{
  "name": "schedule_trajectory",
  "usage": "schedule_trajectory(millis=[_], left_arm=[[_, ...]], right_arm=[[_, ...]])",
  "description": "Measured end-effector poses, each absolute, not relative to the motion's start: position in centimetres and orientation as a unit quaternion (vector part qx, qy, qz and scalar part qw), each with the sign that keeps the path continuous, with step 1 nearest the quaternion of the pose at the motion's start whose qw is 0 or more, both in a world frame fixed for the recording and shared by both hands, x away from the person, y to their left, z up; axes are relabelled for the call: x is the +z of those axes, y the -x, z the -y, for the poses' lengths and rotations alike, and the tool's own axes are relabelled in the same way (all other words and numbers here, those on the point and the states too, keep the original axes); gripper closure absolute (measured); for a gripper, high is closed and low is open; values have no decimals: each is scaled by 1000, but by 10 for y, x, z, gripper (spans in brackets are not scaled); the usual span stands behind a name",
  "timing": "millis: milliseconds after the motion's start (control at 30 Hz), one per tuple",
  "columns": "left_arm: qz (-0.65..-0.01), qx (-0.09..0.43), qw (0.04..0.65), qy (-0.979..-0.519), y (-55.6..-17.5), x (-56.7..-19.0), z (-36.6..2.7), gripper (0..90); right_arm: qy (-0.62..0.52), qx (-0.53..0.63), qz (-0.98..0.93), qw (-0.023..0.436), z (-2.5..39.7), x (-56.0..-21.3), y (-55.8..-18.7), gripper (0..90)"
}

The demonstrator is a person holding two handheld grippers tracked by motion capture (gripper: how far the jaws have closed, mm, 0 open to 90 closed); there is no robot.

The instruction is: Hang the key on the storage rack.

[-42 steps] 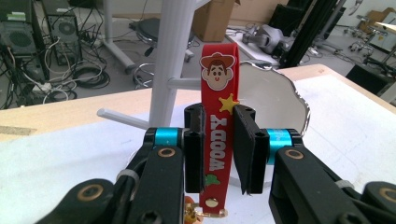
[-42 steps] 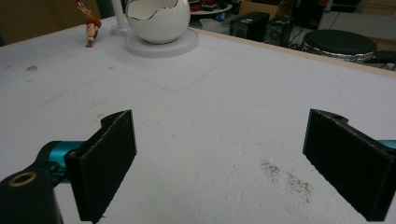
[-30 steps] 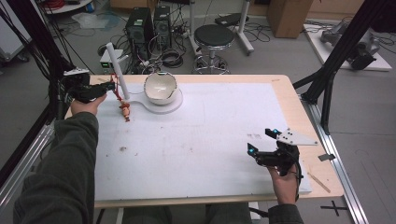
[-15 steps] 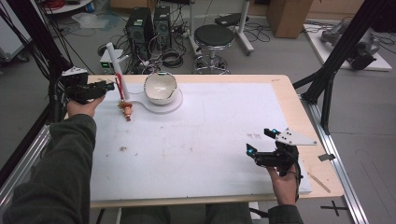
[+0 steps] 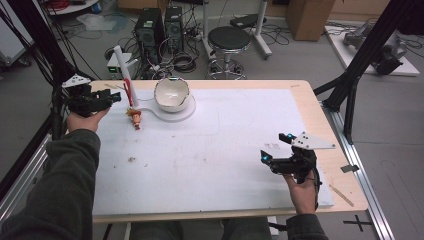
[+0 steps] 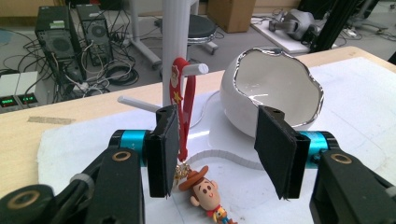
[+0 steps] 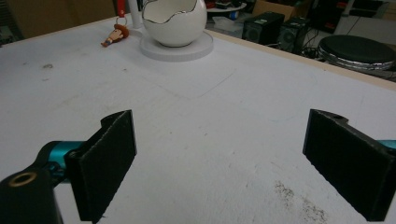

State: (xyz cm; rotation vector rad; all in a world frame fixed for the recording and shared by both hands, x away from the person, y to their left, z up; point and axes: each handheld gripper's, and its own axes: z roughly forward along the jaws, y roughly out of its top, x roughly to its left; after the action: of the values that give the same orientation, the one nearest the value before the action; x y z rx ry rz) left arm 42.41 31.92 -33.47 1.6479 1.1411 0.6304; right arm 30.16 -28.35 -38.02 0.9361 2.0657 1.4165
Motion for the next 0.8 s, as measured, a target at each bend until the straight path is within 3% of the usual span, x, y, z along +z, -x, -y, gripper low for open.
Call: schedule_trajectory(millis=[800], left_arm=[[-446, 263, 490, -701, -385, -347, -304, 428]], right_arm=[[-351, 503, -757, 224, 286, -378, -312, 89]])
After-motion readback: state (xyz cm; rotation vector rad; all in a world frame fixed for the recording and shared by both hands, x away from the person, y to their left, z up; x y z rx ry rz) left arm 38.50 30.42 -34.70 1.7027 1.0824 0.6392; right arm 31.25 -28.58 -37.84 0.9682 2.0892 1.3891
